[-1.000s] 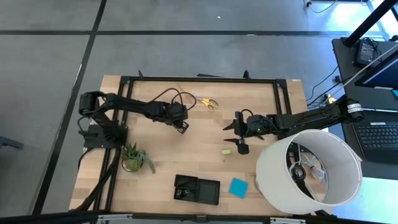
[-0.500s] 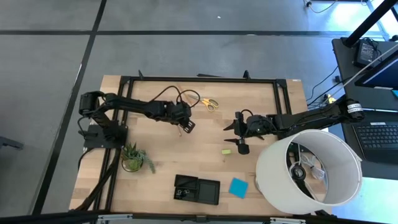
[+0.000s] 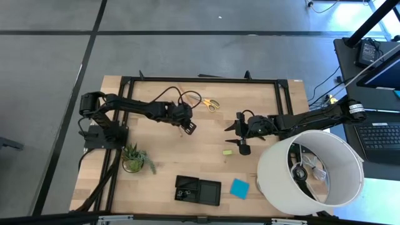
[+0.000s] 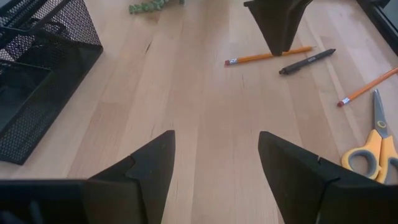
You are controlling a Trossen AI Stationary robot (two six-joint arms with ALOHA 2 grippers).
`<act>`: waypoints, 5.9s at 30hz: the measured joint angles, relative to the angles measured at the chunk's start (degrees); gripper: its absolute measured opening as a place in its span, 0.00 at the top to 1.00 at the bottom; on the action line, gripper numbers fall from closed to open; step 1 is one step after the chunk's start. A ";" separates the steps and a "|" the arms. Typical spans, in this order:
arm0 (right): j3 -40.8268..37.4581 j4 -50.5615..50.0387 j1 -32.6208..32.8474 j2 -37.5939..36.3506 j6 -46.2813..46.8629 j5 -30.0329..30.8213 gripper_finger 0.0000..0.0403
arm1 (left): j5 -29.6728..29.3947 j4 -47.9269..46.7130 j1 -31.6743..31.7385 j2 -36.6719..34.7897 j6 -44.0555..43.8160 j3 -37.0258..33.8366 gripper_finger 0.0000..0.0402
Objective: Pick and place office supplies into organizer
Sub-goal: Put the bottom yellow pencil into the black desk organizer
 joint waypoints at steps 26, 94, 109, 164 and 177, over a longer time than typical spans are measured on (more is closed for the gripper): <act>0.00 0.00 -0.01 0.00 -0.08 -0.01 0.42 | -12.66 -12.32 -7.36 -0.07 -33.51 -0.02 0.74; 0.00 -1.46 -0.02 0.00 -0.37 0.00 0.42 | -11.01 -19.16 -6.90 12.48 -44.73 2.43 0.74; 0.00 -1.44 -0.02 0.00 -0.33 -0.02 0.42 | -13.78 -16.12 -7.01 11.70 -43.30 2.01 0.74; 0.02 -1.92 0.00 0.53 3.83 -1.06 0.42 | -12.62 -6.17 -18.40 11.69 23.18 2.11 0.98; 0.04 8.27 0.07 17.71 7.23 -4.22 0.42 | -11.54 4.20 -18.74 11.95 33.14 2.00 1.00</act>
